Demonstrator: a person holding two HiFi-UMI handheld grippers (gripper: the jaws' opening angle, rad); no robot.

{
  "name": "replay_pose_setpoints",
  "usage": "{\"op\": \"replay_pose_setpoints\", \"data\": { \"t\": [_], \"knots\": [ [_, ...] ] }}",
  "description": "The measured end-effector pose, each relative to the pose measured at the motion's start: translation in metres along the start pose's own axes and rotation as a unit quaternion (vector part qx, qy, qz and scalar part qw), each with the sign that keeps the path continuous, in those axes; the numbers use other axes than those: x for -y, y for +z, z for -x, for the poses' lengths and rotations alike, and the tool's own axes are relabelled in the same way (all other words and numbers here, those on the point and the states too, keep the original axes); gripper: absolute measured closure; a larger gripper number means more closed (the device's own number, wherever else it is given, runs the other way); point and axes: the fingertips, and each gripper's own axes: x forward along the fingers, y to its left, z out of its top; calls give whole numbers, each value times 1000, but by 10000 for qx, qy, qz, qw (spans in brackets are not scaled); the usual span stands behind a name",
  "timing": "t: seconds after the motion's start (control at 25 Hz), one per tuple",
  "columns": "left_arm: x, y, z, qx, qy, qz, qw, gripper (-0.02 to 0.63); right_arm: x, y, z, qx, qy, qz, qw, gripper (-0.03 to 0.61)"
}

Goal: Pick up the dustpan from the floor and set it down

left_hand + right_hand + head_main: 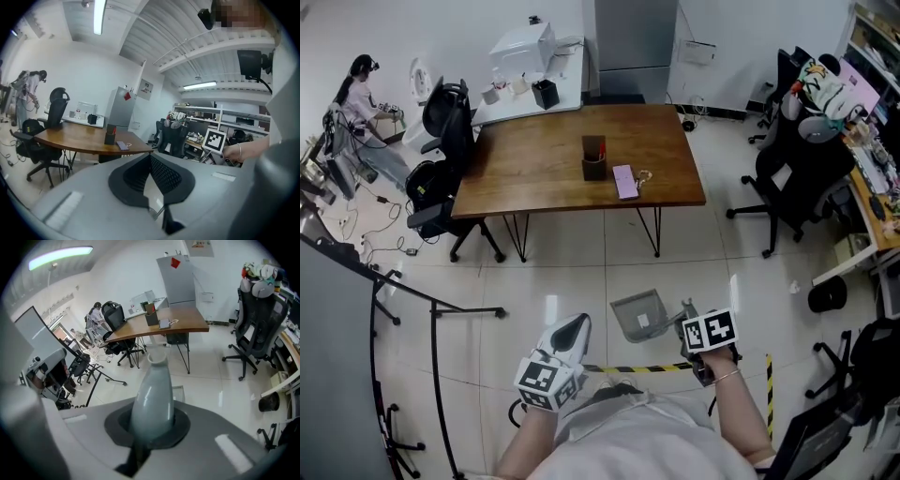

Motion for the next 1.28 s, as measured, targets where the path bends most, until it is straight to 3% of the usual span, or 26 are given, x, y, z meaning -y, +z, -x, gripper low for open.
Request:
{"op": "replay_pose_setpoints", "data": {
  "t": [0.56,0.72,1.28],
  "knots": [
    [-2,31,26,449,26,-429,9981,600,-15,-5,13,155,-66,110,9998,578],
    [-1,40,30,688,-69,-246,9973,600,-18,-4,17,202,-39,82,9998,578],
    [-18,37,22,638,133,-132,9978,600,-8,-3,14,173,4,66,9998,578]
  ]
}}
